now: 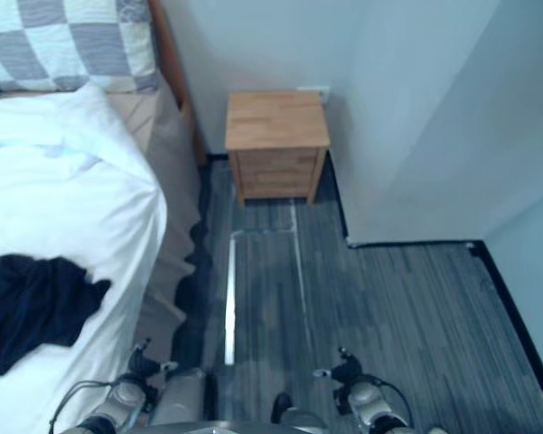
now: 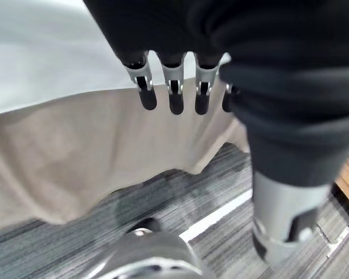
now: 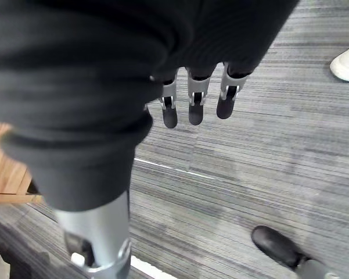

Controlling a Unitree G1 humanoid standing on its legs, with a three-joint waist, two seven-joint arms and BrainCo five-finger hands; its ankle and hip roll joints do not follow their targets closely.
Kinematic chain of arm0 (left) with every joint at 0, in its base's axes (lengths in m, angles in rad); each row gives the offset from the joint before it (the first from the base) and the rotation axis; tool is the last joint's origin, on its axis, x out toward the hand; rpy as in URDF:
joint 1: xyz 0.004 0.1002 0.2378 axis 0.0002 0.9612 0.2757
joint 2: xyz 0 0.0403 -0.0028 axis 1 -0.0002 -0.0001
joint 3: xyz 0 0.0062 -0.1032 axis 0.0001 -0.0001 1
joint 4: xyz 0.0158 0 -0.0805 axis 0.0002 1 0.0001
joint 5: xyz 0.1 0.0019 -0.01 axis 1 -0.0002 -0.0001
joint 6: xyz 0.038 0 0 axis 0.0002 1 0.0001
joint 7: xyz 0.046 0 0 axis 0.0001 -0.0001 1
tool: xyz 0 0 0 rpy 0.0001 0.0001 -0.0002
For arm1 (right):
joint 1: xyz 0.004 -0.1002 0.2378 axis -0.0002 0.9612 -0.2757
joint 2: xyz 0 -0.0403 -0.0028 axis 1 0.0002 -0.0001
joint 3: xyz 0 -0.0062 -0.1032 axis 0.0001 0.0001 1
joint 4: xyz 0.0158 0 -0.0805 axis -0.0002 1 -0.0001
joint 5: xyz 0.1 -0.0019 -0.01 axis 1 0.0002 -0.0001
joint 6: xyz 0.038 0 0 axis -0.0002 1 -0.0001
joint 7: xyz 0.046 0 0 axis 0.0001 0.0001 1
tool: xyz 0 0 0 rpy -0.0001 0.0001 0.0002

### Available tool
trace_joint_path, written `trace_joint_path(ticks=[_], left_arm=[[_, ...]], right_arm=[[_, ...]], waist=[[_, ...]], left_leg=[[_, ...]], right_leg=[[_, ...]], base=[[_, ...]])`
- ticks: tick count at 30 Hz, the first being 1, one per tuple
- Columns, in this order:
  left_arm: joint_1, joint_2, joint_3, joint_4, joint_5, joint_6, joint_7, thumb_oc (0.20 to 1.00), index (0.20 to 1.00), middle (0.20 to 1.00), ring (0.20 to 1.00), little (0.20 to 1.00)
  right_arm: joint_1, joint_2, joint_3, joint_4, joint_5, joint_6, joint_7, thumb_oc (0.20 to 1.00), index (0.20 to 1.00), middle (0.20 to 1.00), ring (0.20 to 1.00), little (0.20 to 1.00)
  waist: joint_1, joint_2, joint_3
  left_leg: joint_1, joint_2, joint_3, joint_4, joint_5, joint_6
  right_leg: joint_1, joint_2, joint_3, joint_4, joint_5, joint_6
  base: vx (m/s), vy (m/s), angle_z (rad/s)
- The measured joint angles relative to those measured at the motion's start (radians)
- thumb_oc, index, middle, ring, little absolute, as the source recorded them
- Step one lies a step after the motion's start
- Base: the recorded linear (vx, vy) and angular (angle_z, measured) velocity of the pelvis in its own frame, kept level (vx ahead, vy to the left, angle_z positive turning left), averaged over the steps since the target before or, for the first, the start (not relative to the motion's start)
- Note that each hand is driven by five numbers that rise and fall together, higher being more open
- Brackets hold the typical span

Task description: Tidy up the quilt and then pick up the clothes from the bed and put them into the laundry hamper.

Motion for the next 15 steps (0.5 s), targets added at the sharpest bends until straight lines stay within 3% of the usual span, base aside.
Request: trace_joint_path(ticks=[1, 2, 3, 5, 6, 7, 8, 9, 10, 11, 12, 15], left_arm=[[-0.003, -0.007, 0.000, -0.001, 0.003, -0.001, -0.001, 1.000, 1.000, 1.000, 1.000, 1.000], [0.006, -0.001, 0.003, -0.002, 0.003, -0.001, -0.002, 1.000, 1.000, 1.000, 1.000, 1.000], [0.004, 0.017, 0.005, -0.001, 0.003, 0.001, -0.002, 1.000, 1.000, 1.000, 1.000, 1.000], [-0.020, 0.042, 0.033, 0.008, 0.003, 0.000, -0.006, 1.000, 1.000, 1.000, 1.000, 1.000], [-0.022, 0.029, 0.037, 0.049, 0.003, 0.008, -0.017, 1.000, 1.000, 1.000, 1.000, 1.000], [-0.012, 0.017, 0.027, 0.050, 0.003, 0.009, -0.020, 1.000, 1.000, 1.000, 1.000, 1.000], [-0.021, 0.009, 0.011, 0.046, 0.004, 0.007, -0.022, 1.000, 1.000, 1.000, 1.000, 1.000], [-0.030, -0.002, 0.021, 0.047, 0.003, 0.006, -0.022, 1.000, 1.000, 1.000, 1.000, 1.000], [-0.033, -0.004, -0.012, 0.048, 0.003, 0.016, -0.024, 1.000, 1.000, 1.000, 1.000, 1.000], [-0.026, -0.010, -0.033, 0.046, 0.003, 0.018, -0.027, 1.000, 1.000, 1.000, 1.000, 1.000], [-0.019, -0.012, -0.035, 0.040, 0.003, 0.018, -0.029, 1.000, 1.000, 1.000, 1.000, 1.000], [0.011, -0.015, -0.038, 0.004, 0.003, 0.006, -0.033, 1.000, 1.000, 1.000, 1.000, 1.000]], right_arm=[[0.013, -0.003, -0.001, 0.000, 0.000, 0.000, 0.000, 1.000, 1.000, 1.000, 1.000, 1.000], [0.035, 0.000, -0.001, -0.001, 0.000, 0.000, 0.001, 1.000, 1.000, 1.000, 1.000, 1.000], [0.049, 0.017, 0.000, 0.004, -0.001, 0.000, 0.000, 1.000, 1.000, 1.000, 1.000, 1.000], [0.063, 0.038, -0.006, 0.007, -0.002, 0.000, 0.003, 1.000, 1.000, 1.000, 1.000, 1.000], [0.058, 0.042, -0.002, 0.019, -0.003, 0.000, 0.003, 1.000, 1.000, 1.000, 1.000, 1.000], [0.062, 0.041, -0.002, 0.008, -0.003, -0.001, 0.003, 1.000, 1.000, 1.000, 1.000, 1.000], [0.088, 0.040, -0.003, -0.016, -0.002, 0.000, 0.005, 1.000, 1.000, 1.000, 1.000, 1.000], [0.095, 0.038, -0.010, -0.036, -0.001, -0.001, 0.004, 1.000, 1.000, 1.000, 1.000, 1.000], [0.076, 0.040, -0.011, -0.065, 0.000, -0.002, 0.005, 1.000, 1.000, 1.000, 1.000, 1.000], [0.069, 0.020, -0.020, -0.084, 0.003, 0.006, 0.015, 1.000, 1.000, 1.000, 1.000, 1.000], [0.064, 0.008, -0.019, -0.097, 0.003, 0.002, 0.021, 1.000, 1.000, 1.000, 1.000, 1.000], [0.060, -0.017, -0.009, -0.300, 0.012, 0.014, 0.025, 1.000, 1.000, 1.000, 1.000, 1.000]], waist=[[0.003, 0.004, 0.001], [0.015, -0.004, -0.001], [0.012, -0.037, -0.009], [0.005, -0.088, -0.018], [0.005, -0.077, -0.014], [0.000, -0.057, -0.014], [-0.005, -0.058, -0.013], [0.002, -0.048, -0.001], [-0.012, -0.025, 0.013], [-0.036, 0.000, 0.016], [-0.051, 0.008, 0.017], [-0.054, 0.002, 0.018]], left_leg=[[-0.012, 0.005, 0.054, -0.037, 0.032, 0.024], [-0.013, 0.001, 0.118, -0.018, 0.078, 0.084], [-0.008, -0.030, 0.136, 0.018, 0.086, 0.159], [0.041, -0.080, 0.135, 0.010, 0.008, 0.172], [0.131, -0.087, 0.110, -0.016, -0.023, 0.180], [0.175, -0.074, 0.106, -0.037, -0.029, 0.175], [0.208, -0.081, 0.084, -0.042, -0.045, 0.191], [0.228, -0.084, 0.046, -0.037, -0.101, 0.202], [0.252, -0.081, 0.002, -0.046, -0.111, 0.219], [0.287, -0.077, -0.033, -0.080, -0.112, 0.219], [0.309, -0.076, -0.031, -0.100, -0.106, 0.224], [0.368, -0.098, -0.160, -0.125, -0.155, 0.181]], right_leg=[[0.029, 0.003, -0.007, 0.003, -0.016, 0.016], [0.084, -0.007, -0.029, 0.003, -0.052, 0.041], [0.115, -0.028, -0.027, 0.007, -0.069, 0.059], [0.100, -0.076, -0.043, 0.124, -0.031, 0.070], [0.011, -0.113, -0.037, 0.447, 0.001, 0.103], [-0.096, -0.145, -0.015, 0.711, 0.099, 0.183], [-0.198, -0.163, 0.030, 0.892, 0.108, 0.194], [-0.294, -0.155, 0.089, 1.005, 0.107, 0.195], [-0.391, -0.150, 0.091, 1.088, 0.089, 0.163], [-0.449, -0.147, 0.075, 1.057, 0.055, 0.117], [-0.477, -0.146, 0.060, 0.993, 0.044, 0.113], [-0.517, -0.125, 0.091, 0.498, 0.041, 0.119]], base=[[0.53, 0.087, -0.09], [0.58, 0.075, -0.09], [0.56, 0.093, 0.21], [0.44, 0.133, 0.33], [0.49, 0.200, 0.20], [0.54, 0.185, 0.36], [0.58, 0.125, 0.37], [0.32, 0.020, 0.52], [0.33, -0.049, 0.68], [0.35, -0.092, 0.97], [0.75, -0.252, 1.19], [0.66, -0.255, 1.31]])
